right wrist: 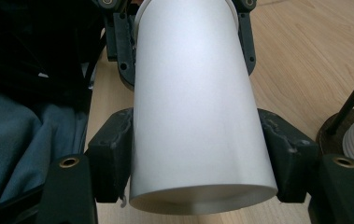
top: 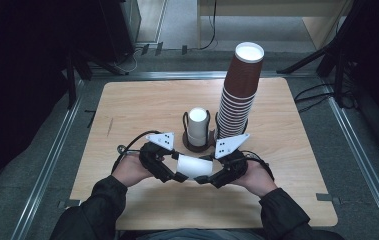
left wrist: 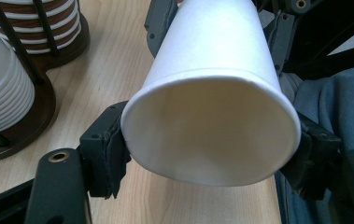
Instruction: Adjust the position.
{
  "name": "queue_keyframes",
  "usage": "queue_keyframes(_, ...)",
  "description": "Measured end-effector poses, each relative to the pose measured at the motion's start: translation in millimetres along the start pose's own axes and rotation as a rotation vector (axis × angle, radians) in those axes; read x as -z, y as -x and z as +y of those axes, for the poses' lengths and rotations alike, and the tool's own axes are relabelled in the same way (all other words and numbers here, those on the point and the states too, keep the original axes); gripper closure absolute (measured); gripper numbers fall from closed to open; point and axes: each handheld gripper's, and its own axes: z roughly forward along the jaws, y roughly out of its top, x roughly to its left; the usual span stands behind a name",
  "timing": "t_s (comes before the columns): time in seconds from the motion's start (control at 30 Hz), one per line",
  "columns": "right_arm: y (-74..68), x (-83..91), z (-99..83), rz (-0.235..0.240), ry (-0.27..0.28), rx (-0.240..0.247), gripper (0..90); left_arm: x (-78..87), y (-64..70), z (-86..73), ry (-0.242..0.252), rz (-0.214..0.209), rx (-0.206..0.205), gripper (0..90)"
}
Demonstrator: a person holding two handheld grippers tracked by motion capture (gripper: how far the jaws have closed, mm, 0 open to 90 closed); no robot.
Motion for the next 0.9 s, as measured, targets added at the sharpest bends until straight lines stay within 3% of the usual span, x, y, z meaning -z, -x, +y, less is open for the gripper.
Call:
queue_keyframes(0.3, 1.1, -0.9, -0.7, 0.001, -0.011, -0.004, 34.2, 0.7, -0.2, -0.1, -0.005, -0.004, -0.008, 31.2)
queue_keyframes(0.6, 1.4, -0.5, -0.5, 0.003, -0.004, -0.006, 32.9, 2.6, -0.1, 0.4, -0.007, -0.02, 0.015, 34.1)
queue_keyframes(0.9, 2.0, -4.0, -1.7, -0.021, -0.032, -0.021, 23.8, 12.1, -2.4, -1.5, -0.002, -0.006, 0.031, 34.0)
